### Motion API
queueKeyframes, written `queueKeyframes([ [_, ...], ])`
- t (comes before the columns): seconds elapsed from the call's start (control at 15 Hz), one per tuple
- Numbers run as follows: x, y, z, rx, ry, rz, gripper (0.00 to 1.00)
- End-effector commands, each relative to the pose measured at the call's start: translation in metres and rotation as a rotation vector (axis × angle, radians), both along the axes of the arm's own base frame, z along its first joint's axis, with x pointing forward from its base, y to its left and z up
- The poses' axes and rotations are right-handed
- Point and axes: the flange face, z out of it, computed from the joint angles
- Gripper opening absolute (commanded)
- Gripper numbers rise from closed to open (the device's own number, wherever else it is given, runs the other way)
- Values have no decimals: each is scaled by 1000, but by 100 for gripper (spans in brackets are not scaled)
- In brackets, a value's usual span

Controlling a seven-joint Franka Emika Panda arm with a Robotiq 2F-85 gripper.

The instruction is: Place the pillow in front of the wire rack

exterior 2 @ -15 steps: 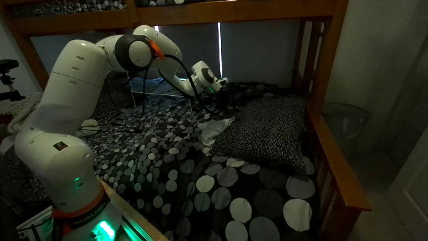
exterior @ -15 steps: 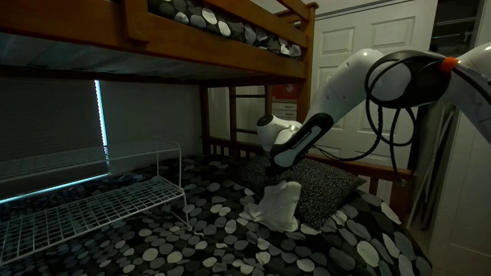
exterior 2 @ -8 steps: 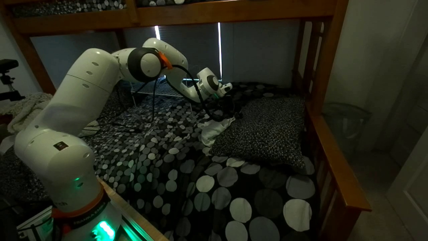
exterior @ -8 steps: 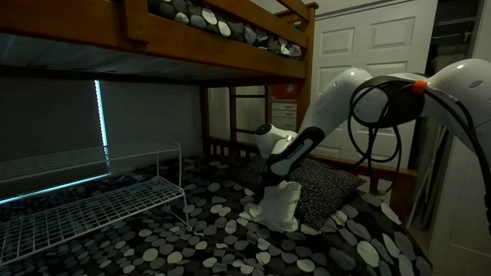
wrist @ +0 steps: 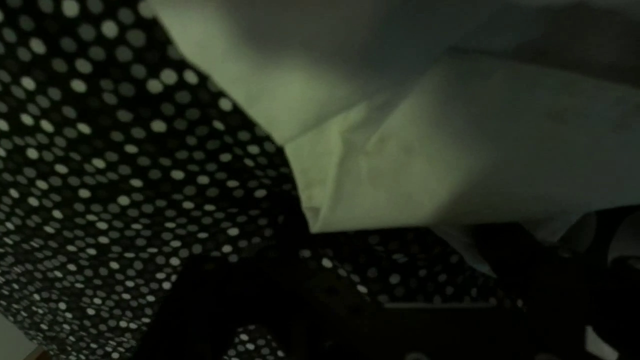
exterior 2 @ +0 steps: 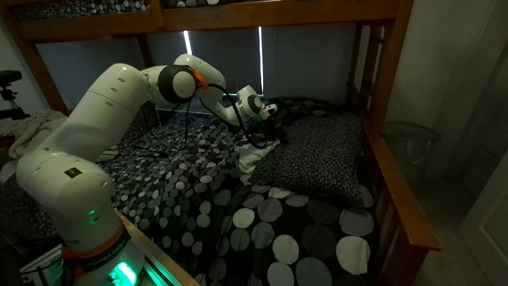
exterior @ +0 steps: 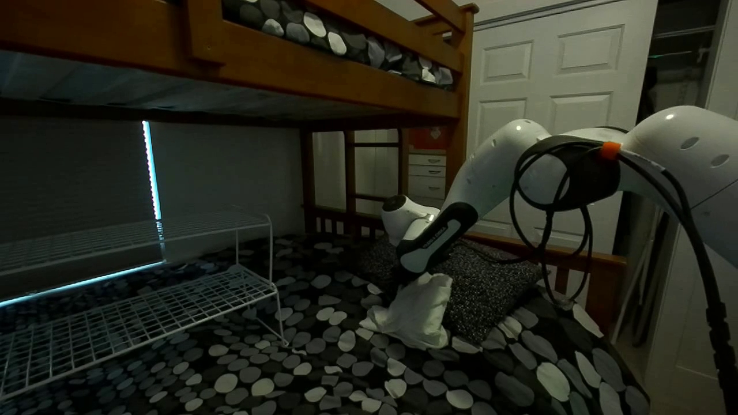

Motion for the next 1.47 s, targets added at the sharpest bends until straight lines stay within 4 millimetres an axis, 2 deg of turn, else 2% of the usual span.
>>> queueKeyframes([
  [0.0,5,5,-9,-22,26,0,58],
  [0.47,7,-1,-6,-68,67,-43,5],
  [0.53,6,-4,-7,-68,83,-51,1],
  [0.73,6,-14,-5,-75,103,-80,0],
  [0.87,12,-15,21,-67,51,-81,1],
  [1.0,13,-10,67,-24,-38,-87,1],
  [1.13,6,-1,116,12,-125,-92,1],
  [1.4,-16,13,199,-25,-346,-90,1],
])
